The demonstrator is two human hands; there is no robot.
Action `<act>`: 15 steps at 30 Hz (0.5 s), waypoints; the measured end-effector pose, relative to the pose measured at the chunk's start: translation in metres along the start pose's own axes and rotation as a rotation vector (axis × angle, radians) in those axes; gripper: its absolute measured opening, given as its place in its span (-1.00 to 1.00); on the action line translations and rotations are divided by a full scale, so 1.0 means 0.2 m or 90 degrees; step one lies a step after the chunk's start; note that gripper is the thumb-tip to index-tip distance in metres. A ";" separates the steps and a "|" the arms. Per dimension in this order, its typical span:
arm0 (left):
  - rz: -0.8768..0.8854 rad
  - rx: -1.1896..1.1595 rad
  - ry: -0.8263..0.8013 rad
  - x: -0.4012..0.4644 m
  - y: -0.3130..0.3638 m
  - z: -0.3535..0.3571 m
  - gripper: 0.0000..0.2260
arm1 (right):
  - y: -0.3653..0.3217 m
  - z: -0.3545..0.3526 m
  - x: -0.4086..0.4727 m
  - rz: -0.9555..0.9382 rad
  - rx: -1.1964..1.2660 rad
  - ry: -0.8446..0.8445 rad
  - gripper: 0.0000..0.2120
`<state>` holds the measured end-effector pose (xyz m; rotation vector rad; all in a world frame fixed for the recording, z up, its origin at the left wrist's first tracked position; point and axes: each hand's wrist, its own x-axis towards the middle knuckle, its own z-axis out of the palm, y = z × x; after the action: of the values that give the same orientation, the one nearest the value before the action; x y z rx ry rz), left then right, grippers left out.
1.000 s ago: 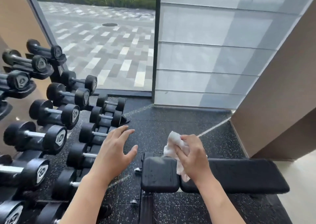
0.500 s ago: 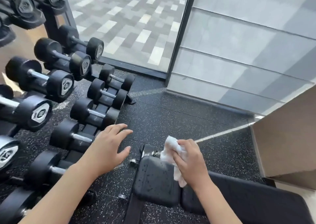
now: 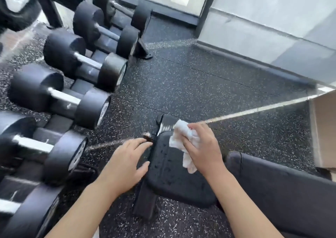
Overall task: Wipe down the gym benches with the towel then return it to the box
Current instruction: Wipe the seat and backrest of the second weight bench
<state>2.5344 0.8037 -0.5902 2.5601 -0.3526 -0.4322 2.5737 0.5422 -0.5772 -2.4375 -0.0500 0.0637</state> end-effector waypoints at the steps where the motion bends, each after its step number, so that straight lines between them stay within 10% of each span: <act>1: -0.003 -0.001 -0.001 0.00 -0.05 0.07 -0.47 | 0.03 0.07 0.02 -0.007 -0.009 0.000 -0.71; 15: -0.078 -0.080 -0.031 -0.14 -0.35 0.71 -0.38 | 0.22 0.88 0.10 -0.089 -0.160 0.012 -0.69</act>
<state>2.4678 0.8070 -0.7372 2.4602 -0.1808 -0.5448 2.5845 0.6225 -0.7403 -2.6780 -0.2316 -0.0297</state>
